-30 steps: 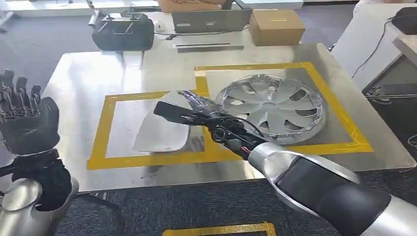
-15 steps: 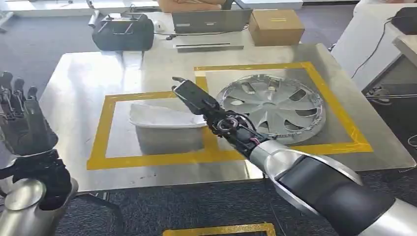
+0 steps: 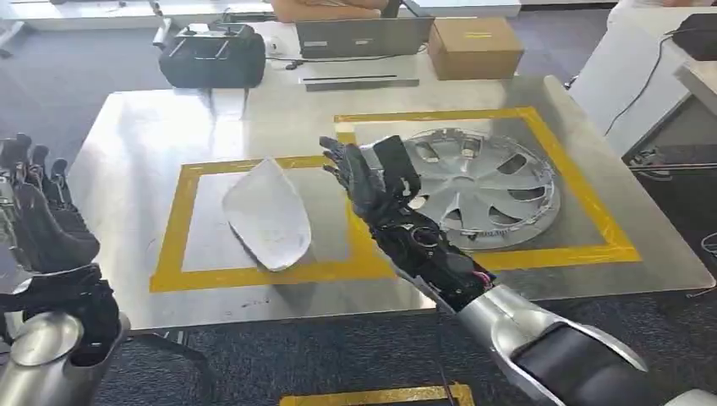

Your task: Take the parts from the cabinet and place them on the table.

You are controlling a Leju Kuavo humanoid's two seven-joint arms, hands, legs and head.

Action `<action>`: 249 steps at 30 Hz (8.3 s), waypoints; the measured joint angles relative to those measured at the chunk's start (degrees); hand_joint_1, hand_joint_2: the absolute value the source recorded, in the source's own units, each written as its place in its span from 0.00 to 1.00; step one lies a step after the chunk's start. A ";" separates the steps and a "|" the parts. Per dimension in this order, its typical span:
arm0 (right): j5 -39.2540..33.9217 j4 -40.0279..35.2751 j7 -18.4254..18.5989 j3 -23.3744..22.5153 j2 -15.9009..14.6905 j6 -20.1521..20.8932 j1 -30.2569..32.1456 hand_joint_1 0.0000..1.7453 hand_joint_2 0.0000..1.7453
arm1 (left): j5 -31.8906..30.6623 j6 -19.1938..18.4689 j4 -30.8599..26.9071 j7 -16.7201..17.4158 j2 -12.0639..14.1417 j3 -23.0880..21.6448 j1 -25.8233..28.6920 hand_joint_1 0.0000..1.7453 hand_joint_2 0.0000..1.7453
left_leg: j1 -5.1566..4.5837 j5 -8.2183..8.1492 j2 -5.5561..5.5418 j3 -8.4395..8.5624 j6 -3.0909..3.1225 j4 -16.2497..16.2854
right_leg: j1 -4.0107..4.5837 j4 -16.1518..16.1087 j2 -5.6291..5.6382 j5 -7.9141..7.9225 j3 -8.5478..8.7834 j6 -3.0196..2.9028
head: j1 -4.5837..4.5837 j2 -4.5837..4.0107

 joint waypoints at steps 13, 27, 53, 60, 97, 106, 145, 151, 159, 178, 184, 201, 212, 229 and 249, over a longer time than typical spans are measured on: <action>-1.60 -29.64 5.45 -1.47 -7.22 -2.76 12.29 0.00 0.00 | -1.18 0.37 0.00 3.02 0.83 0.00 1.35 0.00 0.00 | -0.32 -0.45 0.13 -0.04 0.30 0.35 | -0.31 -0.12 0.17 -0.10 0.16 0.28 | -0.15 0.00; -1.86 -37.61 5.45 -1.40 -9.62 -2.49 14.01 0.00 0.00 | -1.70 1.42 -0.39 3.89 1.03 0.00 1.34 0.00 0.00 | 0.67 -1.57 0.11 1.38 -0.78 0.61 | -1.17 2.14 0.22 2.25 -4.01 2.09 | 1.97 0.00; -2.73 -41.98 7.31 -1.27 -10.65 -3.11 15.53 0.00 0.00 | -2.45 2.19 -2.80 6.19 1.42 -0.09 2.49 0.00 0.00 | 0.19 0.29 1.06 0.33 0.94 -0.82 | -0.68 19.56 0.25 -6.34 -10.13 1.70 | 0.74 0.00; -2.71 -42.53 7.26 -1.42 -10.74 -2.91 15.62 0.00 0.00 | -2.58 1.99 -3.24 5.86 1.46 -0.11 2.46 0.00 0.00 | 0.38 3.20 0.90 -1.97 -1.16 -0.21 | -0.38 1.19 0.55 -1.39 1.82 0.74 | 1.53 -0.02; -0.90 -46.68 9.01 -2.38 -11.79 -3.94 17.75 0.00 0.00 | -4.00 0.22 -4.52 5.31 1.11 -0.20 3.12 0.00 0.00 | 0.78 -10.30 0.61 -6.07 -2.52 14.83 | -0.31 -0.67 -0.34 3.43 -1.56 -2.01 | 0.26 -0.02; -0.63 -47.18 9.29 -2.49 -11.79 -4.57 17.90 0.00 0.00 | -4.24 -0.44 -4.41 4.87 0.66 -0.20 3.00 0.00 0.00 | 1.14 -5.04 0.12 6.73 -1.96 -0.15 | -0.29 0.63 -0.24 7.46 -6.68 -0.06 | 0.03 0.00; 0.39 -49.59 9.58 -3.96 -11.87 -5.21 21.48 0.00 0.00 | -3.63 -0.37 -3.10 4.04 -0.94 -1.20 2.14 0.00 0.00 | 0.39 -0.94 0.84 1.40 1.32 0.12 | -0.85 21.31 -0.16 -4.70 -11.38 1.60 | 1.25 -0.02; 0.37 -49.70 9.32 -3.98 -11.87 -5.49 21.45 0.00 0.00 | -3.78 -0.24 -3.08 4.26 -0.94 -1.38 2.12 0.00 0.00 | 0.35 2.71 0.78 -1.42 -0.06 -0.13 | 0.14 0.05 0.02 -1.85 3.48 0.18 | 1.97 0.00; 0.22 -49.43 9.25 -3.76 -11.87 -4.77 20.82 0.00 0.00 | -3.67 0.35 -2.99 4.24 -0.63 -1.44 2.17 0.00 0.00 | 0.85 -10.55 0.40 -6.53 -2.22 17.31 | -0.21 -0.71 -0.75 4.38 -2.89 -1.76 | 0.46 0.00; -2.12 -45.35 9.19 -1.95 -11.87 -3.46 16.63 0.00 0.00 | -3.56 2.69 -5.18 7.80 1.62 -1.38 3.73 0.00 0.00 | 0.09 -2.95 0.22 4.15 1.01 -0.74 | -0.46 9.07 -0.43 1.20 -5.83 0.42 | 1.55 0.00; -2.12 -45.11 9.21 -1.64 -11.87 -3.46 16.70 0.00 0.00 | -3.58 2.49 -5.99 7.96 1.70 -1.40 3.89 0.00 0.00 | 0.09 -1.68 0.39 3.30 -0.70 -0.62 | 0.28 0.18 -0.34 2.27 -0.96 -1.30 | 1.92 0.00; -2.91 -43.36 9.91 -0.90 -11.87 -3.26 16.82 0.00 0.00 | -4.66 1.27 -6.40 7.72 1.92 -1.38 4.19 0.00 0.00 | 1.37 -3.11 0.15 4.15 -0.04 -0.37 | -0.61 3.10 0.91 2.98 -6.03 0.78 | 0.18 -0.02; -3.10 -41.63 8.64 -0.26 -11.81 -2.15 16.73 0.00 0.00 | -4.94 1.62 -6.62 7.52 1.92 -1.38 4.99 0.00 0.00 | 0.70 -2.75 3.17 3.06 -0.69 0.21 | 0.03 1.56 -2.69 1.80 -2.36 0.17 | 2.47 0.00; -4.13 -40.89 8.01 0.13 -11.79 -1.21 17.09 0.00 0.00 | -5.29 2.25 -6.95 6.69 1.88 -1.36 5.62 0.00 0.00 | 0.76 -2.64 -1.68 3.07 -0.66 0.21 | -0.26 1.15 4.30 3.81 -4.05 -0.69 | -0.44 -0.02; -4.20 -40.74 8.20 0.46 -11.76 -1.47 16.41 0.00 0.00 | -5.94 2.14 -7.87 7.56 1.90 -1.31 6.28 0.00 0.00 | 1.28 -9.35 0.94 -1.91 -2.52 11.75 | -0.64 1.07 -0.58 3.33 -3.46 -1.54 | 0.48 0.00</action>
